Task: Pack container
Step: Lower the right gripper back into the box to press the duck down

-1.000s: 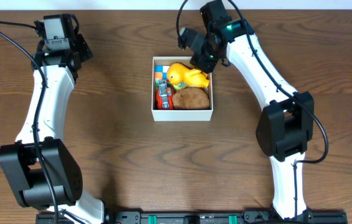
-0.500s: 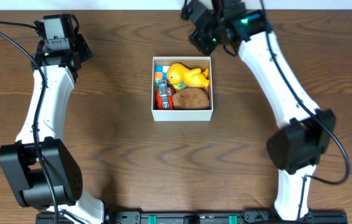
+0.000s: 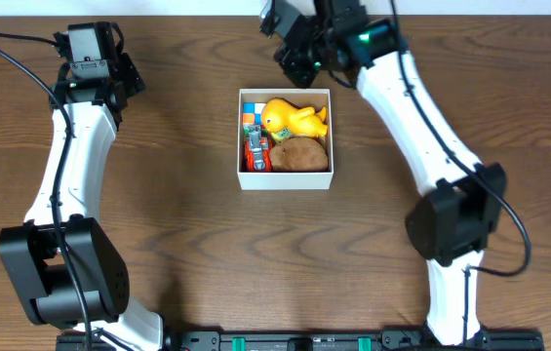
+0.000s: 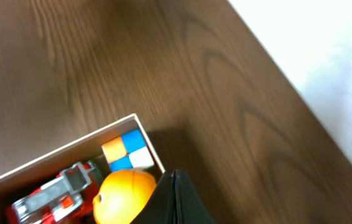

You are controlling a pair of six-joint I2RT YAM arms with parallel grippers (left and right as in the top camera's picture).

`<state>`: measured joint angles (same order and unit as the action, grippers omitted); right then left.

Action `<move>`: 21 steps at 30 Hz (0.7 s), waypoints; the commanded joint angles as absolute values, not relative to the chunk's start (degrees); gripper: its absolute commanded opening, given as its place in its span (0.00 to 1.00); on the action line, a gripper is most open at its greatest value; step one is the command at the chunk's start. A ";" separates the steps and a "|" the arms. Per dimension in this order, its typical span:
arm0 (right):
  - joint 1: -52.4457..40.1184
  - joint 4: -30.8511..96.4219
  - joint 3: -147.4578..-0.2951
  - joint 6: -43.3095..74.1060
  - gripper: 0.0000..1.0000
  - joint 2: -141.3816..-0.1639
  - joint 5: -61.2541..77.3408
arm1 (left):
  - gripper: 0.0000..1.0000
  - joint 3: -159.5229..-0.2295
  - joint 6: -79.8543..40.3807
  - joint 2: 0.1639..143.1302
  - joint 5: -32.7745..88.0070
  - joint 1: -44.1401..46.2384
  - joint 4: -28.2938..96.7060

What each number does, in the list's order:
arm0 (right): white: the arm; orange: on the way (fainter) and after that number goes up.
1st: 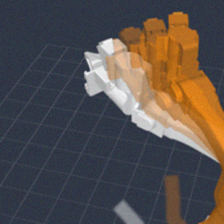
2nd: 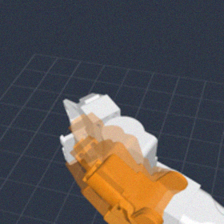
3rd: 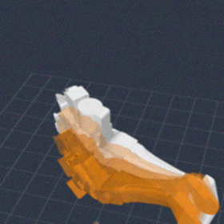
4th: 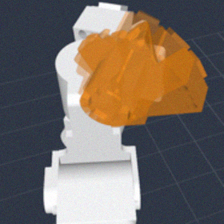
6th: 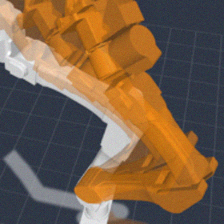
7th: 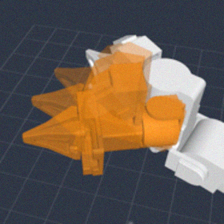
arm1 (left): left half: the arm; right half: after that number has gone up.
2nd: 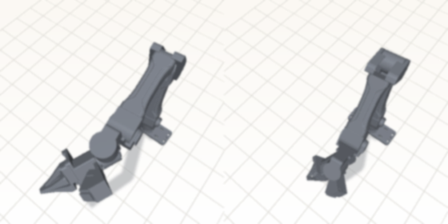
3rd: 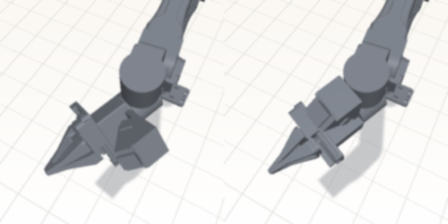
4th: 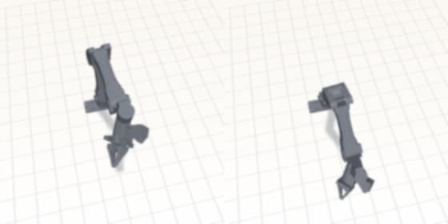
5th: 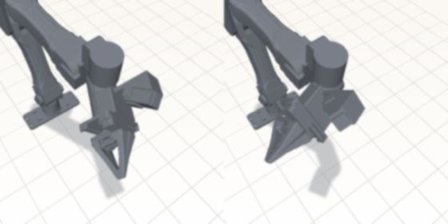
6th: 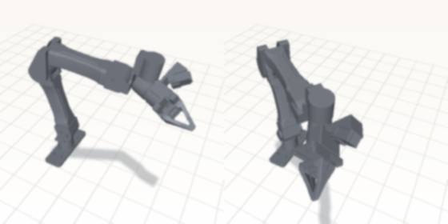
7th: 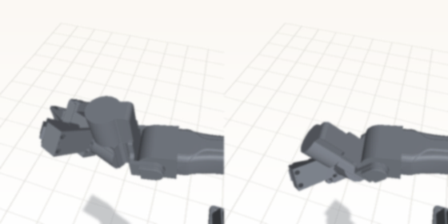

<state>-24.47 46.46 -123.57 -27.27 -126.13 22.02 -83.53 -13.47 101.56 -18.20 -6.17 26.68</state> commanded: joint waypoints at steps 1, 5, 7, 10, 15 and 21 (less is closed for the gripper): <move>-24.73 45.91 -123.68 -28.58 0.01 -128.95 26.28 | 0.98 -84.25 -13.21 101.10 -18.70 -6.35 26.76; -24.95 49.41 -123.61 -28.60 0.01 -130.56 27.38 | 0.98 -84.25 -13.21 101.10 -18.70 -6.35 26.76; -25.06 53.15 -123.59 -28.60 0.01 -131.33 27.59 | 0.98 -84.25 -13.21 101.10 -18.70 -6.37 26.76; -25.45 58.78 -123.57 -28.71 0.01 -132.42 27.86 | 0.98 -84.25 -13.21 101.10 -18.70 -6.35 26.76; -26.30 63.61 -123.57 -32.47 0.01 -133.25 27.90 | 0.98 -84.25 -13.21 101.10 -18.70 -6.37 26.76; -26.63 68.42 -123.57 -36.32 0.01 -133.27 27.86 | 0.98 -84.25 -13.21 101.10 -18.70 -6.35 26.76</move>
